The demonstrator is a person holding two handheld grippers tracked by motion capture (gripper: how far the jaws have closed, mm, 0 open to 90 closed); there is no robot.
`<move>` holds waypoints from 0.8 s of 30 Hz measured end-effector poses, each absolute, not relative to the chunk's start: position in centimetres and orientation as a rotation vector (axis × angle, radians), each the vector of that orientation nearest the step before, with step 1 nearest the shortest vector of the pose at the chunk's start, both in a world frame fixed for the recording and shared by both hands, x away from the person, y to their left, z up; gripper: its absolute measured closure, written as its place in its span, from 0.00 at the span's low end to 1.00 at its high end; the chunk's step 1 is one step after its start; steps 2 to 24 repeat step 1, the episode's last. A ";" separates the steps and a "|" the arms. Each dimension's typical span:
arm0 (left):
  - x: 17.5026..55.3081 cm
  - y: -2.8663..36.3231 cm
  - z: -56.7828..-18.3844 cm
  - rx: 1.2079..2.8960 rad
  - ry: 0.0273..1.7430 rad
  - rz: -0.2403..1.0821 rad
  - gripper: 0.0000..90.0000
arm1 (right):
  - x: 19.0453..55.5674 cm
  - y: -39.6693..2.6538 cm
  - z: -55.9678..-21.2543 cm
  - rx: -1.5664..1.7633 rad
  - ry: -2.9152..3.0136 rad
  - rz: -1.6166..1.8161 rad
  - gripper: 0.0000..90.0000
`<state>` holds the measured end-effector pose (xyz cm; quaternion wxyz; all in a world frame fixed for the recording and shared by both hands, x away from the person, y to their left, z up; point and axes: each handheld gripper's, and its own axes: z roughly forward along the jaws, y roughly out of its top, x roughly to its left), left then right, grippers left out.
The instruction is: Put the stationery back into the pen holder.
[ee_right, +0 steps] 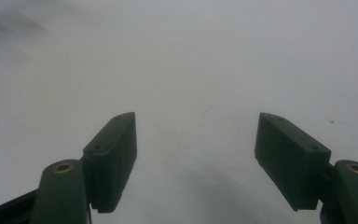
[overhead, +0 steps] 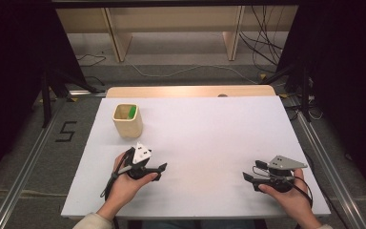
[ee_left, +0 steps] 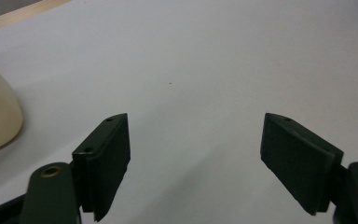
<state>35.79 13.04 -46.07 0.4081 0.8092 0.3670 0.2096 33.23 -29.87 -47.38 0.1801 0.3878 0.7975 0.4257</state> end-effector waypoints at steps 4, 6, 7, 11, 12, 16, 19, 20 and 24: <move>35.7 12.5 -46.0 2.047 0.904 0.525 0.26 | 33.2 -29.9 -47.4 1.100 2.254 1.202 0.33; 35.7 12.5 -46.0 2.047 0.904 0.525 0.26 | 33.2 -29.9 -47.4 1.100 2.254 1.202 0.33; 35.7 12.5 -46.0 2.047 0.904 0.525 0.26 | 33.2 -29.9 -47.4 1.100 2.254 1.202 0.33; 35.7 12.5 -46.0 2.047 0.904 0.525 0.26 | 33.2 -29.9 -47.4 1.100 2.254 1.202 0.33; 35.7 12.5 -46.0 2.047 0.904 0.525 0.26 | 33.2 -29.9 -47.4 1.100 2.254 1.202 0.33; 35.7 12.5 -46.0 2.047 0.904 0.525 0.26 | 33.2 -29.9 -47.4 1.100 2.254 1.202 0.33; 35.7 12.5 -46.0 2.047 0.904 0.525 0.26 | 33.2 -29.9 -47.4 1.100 2.254 1.202 0.33; 35.7 12.5 -46.0 2.047 0.904 0.525 0.26 | 33.2 -29.9 -47.4 1.100 2.254 1.202 0.33; 35.7 12.5 -46.0 2.047 0.904 0.525 0.26 | 33.2 -29.9 -47.4 1.100 2.254 1.202 0.33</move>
